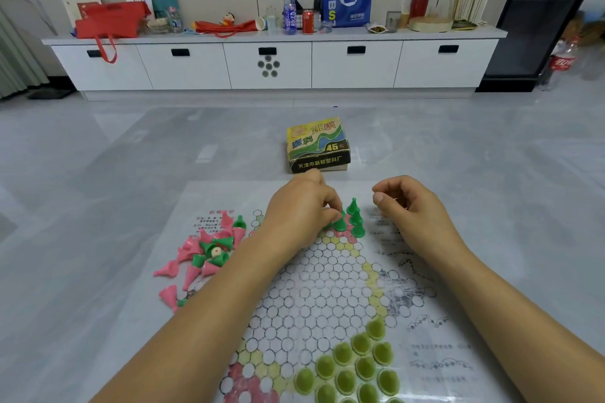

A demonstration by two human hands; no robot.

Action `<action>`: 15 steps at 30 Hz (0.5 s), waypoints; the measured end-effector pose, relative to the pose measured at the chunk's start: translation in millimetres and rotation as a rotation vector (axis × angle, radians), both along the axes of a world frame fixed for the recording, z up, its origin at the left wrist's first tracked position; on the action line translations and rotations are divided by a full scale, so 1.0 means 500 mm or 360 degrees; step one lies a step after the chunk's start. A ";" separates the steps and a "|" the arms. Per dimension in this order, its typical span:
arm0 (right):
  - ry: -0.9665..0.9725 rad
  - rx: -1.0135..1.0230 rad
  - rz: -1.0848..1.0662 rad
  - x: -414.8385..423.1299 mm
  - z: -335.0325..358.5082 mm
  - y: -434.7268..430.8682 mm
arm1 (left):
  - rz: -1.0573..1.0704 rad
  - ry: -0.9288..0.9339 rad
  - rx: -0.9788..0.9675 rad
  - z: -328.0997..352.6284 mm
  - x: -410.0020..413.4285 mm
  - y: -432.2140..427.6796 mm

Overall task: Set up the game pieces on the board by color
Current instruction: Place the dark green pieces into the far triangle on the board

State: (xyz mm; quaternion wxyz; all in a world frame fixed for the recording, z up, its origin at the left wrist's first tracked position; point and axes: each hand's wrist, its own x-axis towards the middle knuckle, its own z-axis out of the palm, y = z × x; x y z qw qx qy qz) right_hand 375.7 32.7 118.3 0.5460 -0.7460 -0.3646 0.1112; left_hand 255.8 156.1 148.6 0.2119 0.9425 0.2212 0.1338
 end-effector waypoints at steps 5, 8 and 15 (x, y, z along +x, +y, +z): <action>0.0006 -0.0009 -0.0001 0.002 0.000 0.000 | -0.0013 -0.0021 -0.0007 -0.002 0.004 -0.004; 0.0003 -0.0012 0.0007 0.001 -0.001 0.001 | -0.0017 -0.0034 -0.0024 -0.003 0.003 -0.003; -0.0018 -0.0043 0.0023 0.000 -0.003 0.001 | -0.0037 -0.0029 -0.0044 -0.005 0.004 -0.004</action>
